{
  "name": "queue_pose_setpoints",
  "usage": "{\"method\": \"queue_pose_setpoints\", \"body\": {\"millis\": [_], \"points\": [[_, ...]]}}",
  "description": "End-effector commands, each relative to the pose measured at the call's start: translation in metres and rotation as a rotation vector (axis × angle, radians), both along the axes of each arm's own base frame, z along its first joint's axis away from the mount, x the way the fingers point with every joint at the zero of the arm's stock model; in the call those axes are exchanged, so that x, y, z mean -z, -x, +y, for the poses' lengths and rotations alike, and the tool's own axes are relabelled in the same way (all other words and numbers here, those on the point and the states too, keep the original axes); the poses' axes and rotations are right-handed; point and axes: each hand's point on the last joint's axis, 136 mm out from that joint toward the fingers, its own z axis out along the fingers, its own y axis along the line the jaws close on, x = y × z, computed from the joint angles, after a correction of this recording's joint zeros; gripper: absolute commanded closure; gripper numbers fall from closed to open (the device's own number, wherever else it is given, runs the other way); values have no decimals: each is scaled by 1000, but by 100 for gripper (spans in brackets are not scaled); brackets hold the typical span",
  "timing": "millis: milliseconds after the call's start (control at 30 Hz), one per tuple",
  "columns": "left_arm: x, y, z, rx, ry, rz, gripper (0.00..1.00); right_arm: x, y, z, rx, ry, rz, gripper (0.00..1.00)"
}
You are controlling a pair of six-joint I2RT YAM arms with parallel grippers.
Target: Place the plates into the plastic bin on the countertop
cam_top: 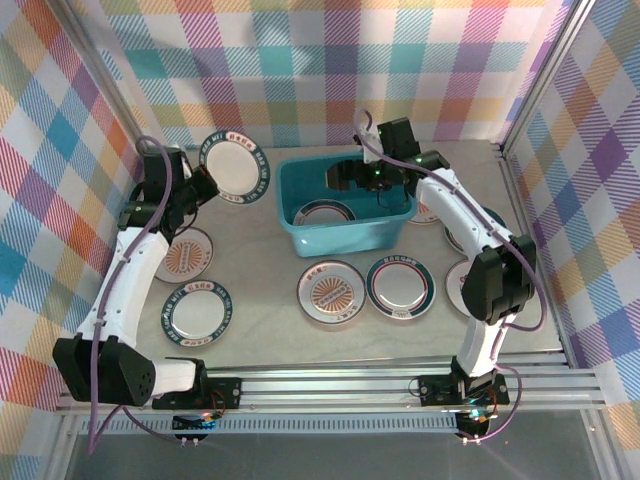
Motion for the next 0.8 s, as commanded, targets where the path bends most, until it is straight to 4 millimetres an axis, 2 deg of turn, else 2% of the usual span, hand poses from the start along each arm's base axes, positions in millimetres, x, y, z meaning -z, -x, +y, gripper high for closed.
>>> {"method": "queue_pose_setpoints", "body": {"millis": [0,100,233,367,533,767], "points": [[-52,-3,-12,61,69,-154,100,-64,9,23,-120,-199,-108,8],[-63,-6,-25,110,148,-191,100,-84,12,31,-174,-267,-145,10],[-68,-10,-48,181,252,-209,100,-95,10,36,-201,-314,-151,12],[-72,-12,-73,262,311,-246,100,-88,2,36,-171,-317,-132,16],[-68,-12,-101,343,342,-246,100,-83,-1,39,-162,-364,-110,21],[-64,-12,-120,389,357,-235,100,-74,-9,43,-139,-392,-61,29]]}}
